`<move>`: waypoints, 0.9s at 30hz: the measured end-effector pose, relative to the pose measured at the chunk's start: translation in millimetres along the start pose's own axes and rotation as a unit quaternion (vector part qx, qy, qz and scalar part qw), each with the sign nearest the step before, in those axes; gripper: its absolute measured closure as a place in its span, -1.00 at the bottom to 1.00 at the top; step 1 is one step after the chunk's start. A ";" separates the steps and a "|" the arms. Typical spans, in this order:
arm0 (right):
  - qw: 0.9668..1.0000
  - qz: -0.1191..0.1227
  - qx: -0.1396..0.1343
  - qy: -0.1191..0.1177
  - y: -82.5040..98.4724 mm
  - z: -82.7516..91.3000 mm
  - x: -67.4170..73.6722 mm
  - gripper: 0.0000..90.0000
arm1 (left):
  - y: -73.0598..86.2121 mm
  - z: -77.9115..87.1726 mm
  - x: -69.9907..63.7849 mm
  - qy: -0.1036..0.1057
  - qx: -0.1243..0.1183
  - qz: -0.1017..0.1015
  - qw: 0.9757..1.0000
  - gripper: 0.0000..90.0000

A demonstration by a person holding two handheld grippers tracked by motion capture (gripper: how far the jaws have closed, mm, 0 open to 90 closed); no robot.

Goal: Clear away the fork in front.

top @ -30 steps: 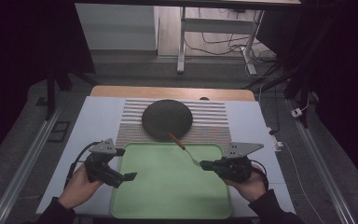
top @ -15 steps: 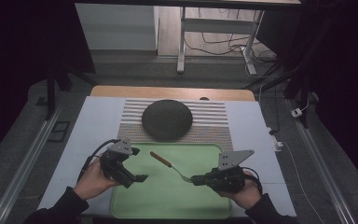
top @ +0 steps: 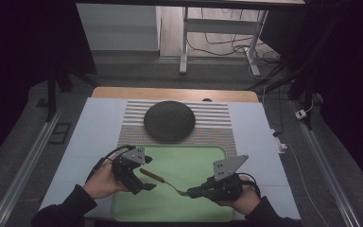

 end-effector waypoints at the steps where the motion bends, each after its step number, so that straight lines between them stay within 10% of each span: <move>1: 1.000 0.001 0.000 -0.004 -0.1 -0.4 0.5 1.00 | -0.5 -1.0 -0.6 0.002 0.003 -0.010 1.000 -0.75; 12: 0.999 0.013 0.019 -0.031 -0.4 -3.0 3.9 1.00 | -4.1 -4.6 -10.1 0.037 0.009 -0.080 0.996 -0.08; 27: 0.998 0.017 0.036 -0.058 1.3 -3.6 4.2 1.00 | -7.1 -4.9 -25.7 0.081 0.011 -0.168 0.982 0.63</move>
Point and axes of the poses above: each handheld gripper's, and its own axes: z roughly backward along the jaws, y roughly out of its underside, x roughly to its left, the point moved 3 cm from there along -z, roughly forward along the jaws, and after that the axes turned 13 degrees about -y, right-handed, at the moved point
